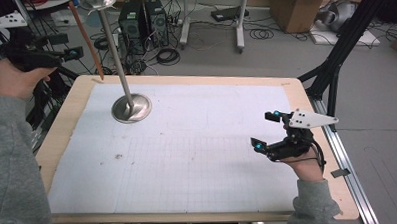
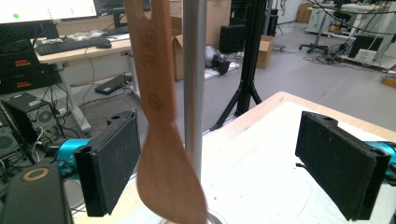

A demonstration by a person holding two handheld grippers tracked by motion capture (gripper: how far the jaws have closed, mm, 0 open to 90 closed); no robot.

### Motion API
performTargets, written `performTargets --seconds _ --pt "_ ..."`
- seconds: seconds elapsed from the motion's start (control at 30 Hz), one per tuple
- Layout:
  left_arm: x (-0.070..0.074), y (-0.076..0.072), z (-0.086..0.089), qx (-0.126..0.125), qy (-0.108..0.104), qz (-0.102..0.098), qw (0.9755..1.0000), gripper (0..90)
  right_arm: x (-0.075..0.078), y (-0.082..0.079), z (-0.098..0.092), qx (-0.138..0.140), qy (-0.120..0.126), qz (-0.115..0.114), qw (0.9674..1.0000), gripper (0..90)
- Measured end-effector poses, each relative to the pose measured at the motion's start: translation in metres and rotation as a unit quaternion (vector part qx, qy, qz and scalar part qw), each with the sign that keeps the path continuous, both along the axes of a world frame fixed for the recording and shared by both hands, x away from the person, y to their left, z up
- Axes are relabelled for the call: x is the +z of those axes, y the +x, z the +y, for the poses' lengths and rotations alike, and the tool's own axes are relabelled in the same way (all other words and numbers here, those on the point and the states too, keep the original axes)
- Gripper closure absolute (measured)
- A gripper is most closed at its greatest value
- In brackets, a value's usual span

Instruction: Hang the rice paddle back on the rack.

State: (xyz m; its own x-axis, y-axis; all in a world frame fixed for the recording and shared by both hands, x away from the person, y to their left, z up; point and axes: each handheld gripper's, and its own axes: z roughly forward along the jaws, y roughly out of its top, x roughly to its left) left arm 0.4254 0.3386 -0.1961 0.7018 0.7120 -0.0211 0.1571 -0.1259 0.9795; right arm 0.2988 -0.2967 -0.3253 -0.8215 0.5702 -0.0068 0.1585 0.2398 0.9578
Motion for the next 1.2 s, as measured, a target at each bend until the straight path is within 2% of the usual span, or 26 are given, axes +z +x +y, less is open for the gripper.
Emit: performTargets --seconds 0.13,0.37,0.47,0.67,0.97,1.2 --pt "-0.004 -0.007 0.001 0.007 -0.024 0.001 0.9997 14.5 0.000 0.000 -0.001 -0.001 0.001 -0.002 1.0000 0.4" --pt "-0.012 -0.024 -0.001 0.015 -0.015 -0.009 0.9997 14.5 0.002 -0.002 -0.004 -0.006 0.007 -0.004 0.9999 0.4" --pt "-0.016 -0.030 -0.001 0.022 -0.018 -0.002 0.9996 14.5 0.002 -0.002 -0.003 -0.005 0.007 -0.005 1.0000 0.4" --pt "-0.026 -0.045 0.001 0.028 -0.016 -0.009 0.9994 14.6 0.002 -0.002 0.001 -0.002 0.008 -0.006 0.9999 0.4" --pt "-0.049 -0.060 0.005 0.034 -0.013 -0.004 0.9993 14.6 0.000 0.003 0.003 -0.003 0.010 -0.006 0.9999 0.3" --pt "-0.067 -0.068 0.005 0.035 -0.025 -0.007 0.9991 14.6 -0.001 0.007 0.005 -0.005 0.013 -0.005 0.9999 0.4"
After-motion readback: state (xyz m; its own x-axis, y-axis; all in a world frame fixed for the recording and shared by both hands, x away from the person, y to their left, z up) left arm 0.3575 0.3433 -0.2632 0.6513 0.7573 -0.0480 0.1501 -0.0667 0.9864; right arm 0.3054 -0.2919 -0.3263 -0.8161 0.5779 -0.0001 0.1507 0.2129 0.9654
